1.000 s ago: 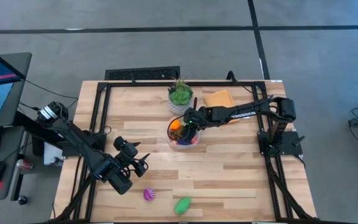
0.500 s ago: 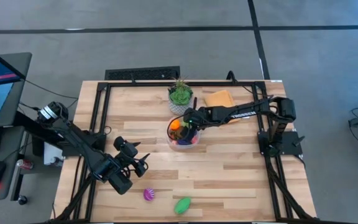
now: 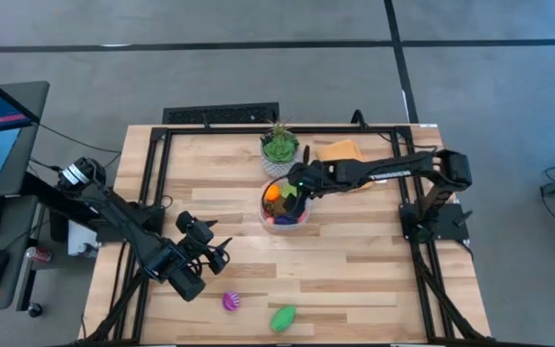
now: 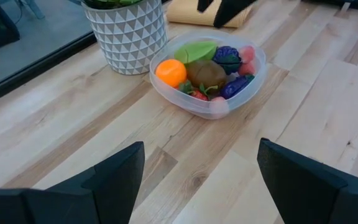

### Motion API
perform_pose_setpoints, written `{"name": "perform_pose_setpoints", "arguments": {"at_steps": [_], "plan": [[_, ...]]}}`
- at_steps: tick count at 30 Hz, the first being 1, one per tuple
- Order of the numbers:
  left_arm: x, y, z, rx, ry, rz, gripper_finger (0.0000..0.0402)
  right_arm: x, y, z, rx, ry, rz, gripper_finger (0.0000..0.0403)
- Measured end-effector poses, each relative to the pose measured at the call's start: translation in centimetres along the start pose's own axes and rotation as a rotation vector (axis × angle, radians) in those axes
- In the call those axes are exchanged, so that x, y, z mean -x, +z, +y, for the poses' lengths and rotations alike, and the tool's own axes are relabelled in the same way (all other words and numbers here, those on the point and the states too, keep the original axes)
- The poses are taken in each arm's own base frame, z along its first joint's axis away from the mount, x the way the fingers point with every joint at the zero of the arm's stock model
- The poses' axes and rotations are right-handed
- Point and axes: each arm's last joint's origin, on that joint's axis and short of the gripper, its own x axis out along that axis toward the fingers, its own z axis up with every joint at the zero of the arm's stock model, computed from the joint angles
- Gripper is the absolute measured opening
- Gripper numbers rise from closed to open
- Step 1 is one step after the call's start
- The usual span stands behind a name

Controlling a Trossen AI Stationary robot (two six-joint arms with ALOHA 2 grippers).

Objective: Pick and placing Produce into tupperware
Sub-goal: Put the purple onion into the transparent bin

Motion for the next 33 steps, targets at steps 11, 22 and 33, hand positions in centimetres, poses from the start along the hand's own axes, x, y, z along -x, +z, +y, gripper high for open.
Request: {"name": "perform_pose_setpoints", "arguments": {"at_steps": [11, 22, 33], "plan": [[0.0, -0.1, 0.0, -0.013, -0.005, 0.015, 0.0302, 6.1, -0.6, 1.8, 0.049, 0.085, -0.057, 0.0335], [1.5, -1.5, -1.2, -0.3, -0.225, 0.274, 0.0302, 10.8, -5.3, 8.4, 0.236, 0.302, -0.046, 0.0334], [3.4, -1.6, -4.3, -0.472, -0.685, 0.336, 0.0302, 12.9, -11.0, 13.2, 0.28, 0.349, 0.005, 0.0333]]}}
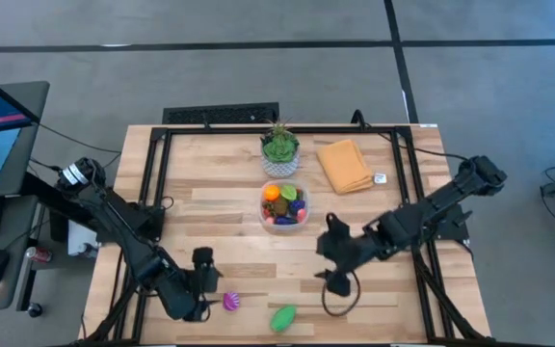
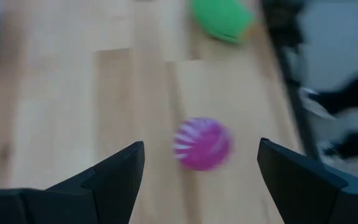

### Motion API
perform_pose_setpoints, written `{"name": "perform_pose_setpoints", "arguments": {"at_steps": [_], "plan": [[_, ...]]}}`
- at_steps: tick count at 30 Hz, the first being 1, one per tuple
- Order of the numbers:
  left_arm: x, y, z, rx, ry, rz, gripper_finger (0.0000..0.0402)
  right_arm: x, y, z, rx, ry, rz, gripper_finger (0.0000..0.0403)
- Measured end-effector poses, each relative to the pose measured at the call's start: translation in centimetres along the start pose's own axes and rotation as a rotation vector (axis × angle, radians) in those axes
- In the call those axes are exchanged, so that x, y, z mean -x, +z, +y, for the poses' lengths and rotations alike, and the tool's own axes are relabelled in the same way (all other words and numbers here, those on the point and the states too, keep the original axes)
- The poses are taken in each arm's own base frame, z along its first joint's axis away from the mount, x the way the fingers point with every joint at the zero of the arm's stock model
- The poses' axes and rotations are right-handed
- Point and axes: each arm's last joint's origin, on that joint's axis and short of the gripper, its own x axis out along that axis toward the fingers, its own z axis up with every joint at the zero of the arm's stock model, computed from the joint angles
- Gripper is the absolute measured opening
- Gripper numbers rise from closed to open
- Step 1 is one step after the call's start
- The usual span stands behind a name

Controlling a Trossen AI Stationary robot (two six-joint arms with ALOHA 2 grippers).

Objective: Pick and placing Produce into tupperware
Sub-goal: Put the purple onion into the transparent bin

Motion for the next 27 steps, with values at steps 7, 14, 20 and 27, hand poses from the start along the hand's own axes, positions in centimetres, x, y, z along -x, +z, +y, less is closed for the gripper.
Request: {"name": "perform_pose_setpoints", "arguments": {"at_steps": [7, 14, 20, 27], "plan": [[-0.1, 0.3, -0.1, -0.109, -0.097, 0.031, 0.0302, 0.0, -2.4, 1.9, -0.056, -0.039, 0.058, 0.0333], [-1.1, 1.5, 0.6, -0.186, -0.115, -0.015, 0.0302, 0.0, -4.1, 3.4, -0.108, -0.056, 0.077, 0.0333], [-3.8, 1.8, 0.0, -0.328, -0.169, 0.045, 0.0302, 0.6, -5.2, 4.3, -0.159, -0.063, 0.082, 0.0333], [-5.9, 2.3, -0.8, -0.449, -0.154, 0.13, 0.0302, 1.2, -6.7, 5.2, -0.215, -0.075, 0.111, 0.0333]]}}
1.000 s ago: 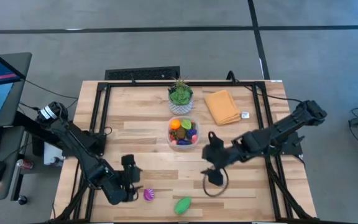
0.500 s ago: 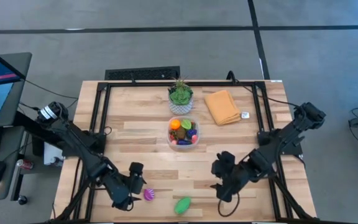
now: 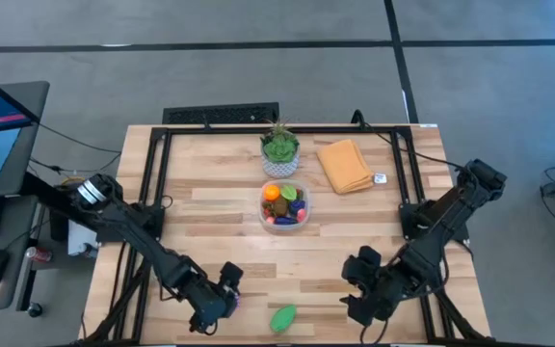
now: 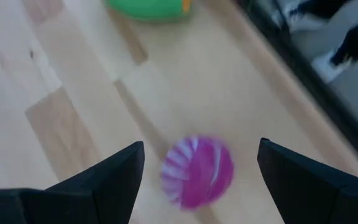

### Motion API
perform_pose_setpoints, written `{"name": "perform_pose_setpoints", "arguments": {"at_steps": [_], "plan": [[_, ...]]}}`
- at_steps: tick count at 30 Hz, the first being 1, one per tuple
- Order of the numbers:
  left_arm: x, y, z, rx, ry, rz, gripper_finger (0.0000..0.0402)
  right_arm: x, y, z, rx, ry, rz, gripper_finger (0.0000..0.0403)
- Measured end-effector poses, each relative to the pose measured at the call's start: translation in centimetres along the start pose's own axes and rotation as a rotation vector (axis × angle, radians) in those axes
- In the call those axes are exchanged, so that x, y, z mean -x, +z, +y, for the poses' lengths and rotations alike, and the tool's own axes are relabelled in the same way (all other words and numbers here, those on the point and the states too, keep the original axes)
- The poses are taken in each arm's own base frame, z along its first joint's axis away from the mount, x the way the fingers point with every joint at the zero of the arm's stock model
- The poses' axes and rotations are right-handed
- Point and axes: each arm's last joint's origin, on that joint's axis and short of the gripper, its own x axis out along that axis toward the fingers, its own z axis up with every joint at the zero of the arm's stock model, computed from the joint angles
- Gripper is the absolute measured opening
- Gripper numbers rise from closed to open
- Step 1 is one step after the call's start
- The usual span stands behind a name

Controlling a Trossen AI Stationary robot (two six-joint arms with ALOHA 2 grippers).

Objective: Pick and placing Produce into tupperware
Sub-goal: Put the purple onion into the transparent bin

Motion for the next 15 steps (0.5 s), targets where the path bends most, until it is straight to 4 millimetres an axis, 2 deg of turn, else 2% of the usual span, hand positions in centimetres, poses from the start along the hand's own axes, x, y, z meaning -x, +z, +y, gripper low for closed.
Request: {"name": "perform_pose_setpoints", "arguments": {"at_steps": [6, 15], "plan": [[-0.73, -0.63, 0.25, -0.037, 0.011, 0.099, 0.0303, 0.18, -0.45, 0.17, -0.04, -0.014, -0.031, 0.0333], [-0.88, -0.7, 0.33, -0.019, -0.006, 0.106, 0.0303, 0.18, -0.43, 0.15, -0.043, -0.015, -0.031, 0.0333]]}}
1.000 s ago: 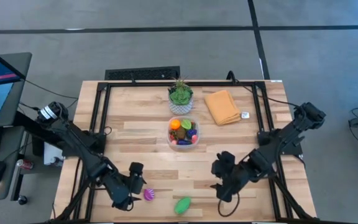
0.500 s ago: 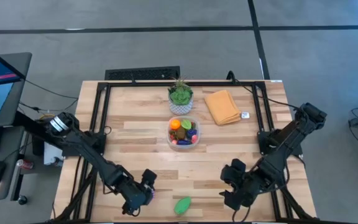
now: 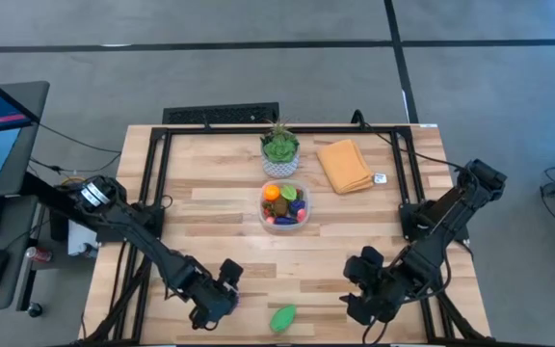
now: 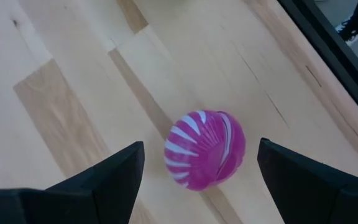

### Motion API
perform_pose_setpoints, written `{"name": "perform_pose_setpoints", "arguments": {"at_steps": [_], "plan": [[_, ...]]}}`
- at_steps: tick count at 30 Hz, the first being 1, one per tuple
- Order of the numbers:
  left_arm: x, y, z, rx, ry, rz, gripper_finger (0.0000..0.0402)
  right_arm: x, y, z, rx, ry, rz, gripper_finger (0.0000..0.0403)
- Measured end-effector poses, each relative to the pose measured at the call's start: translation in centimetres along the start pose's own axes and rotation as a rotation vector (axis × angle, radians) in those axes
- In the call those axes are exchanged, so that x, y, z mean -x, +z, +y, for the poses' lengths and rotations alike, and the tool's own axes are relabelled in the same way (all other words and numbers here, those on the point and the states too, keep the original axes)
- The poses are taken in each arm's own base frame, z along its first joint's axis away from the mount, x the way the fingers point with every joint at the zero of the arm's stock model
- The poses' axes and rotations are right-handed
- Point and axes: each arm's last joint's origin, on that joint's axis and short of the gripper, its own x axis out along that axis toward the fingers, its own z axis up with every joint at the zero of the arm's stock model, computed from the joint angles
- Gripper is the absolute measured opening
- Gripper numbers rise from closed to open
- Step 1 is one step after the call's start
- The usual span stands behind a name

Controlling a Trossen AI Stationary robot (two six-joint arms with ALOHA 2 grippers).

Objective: Pick and placing Produce into tupperware
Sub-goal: Put the purple onion into the transparent bin

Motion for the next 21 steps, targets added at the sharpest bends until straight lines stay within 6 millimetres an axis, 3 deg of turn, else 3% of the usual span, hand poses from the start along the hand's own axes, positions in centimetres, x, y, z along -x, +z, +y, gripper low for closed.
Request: {"name": "perform_pose_setpoints", "arguments": {"at_steps": [21], "plan": [[-2.7, -0.1, -0.1, 0.026, -0.022, 0.023, 0.0303, 0.0, 0.1, 0.0, 0.004, -0.01, -0.023, 0.0333]]}}
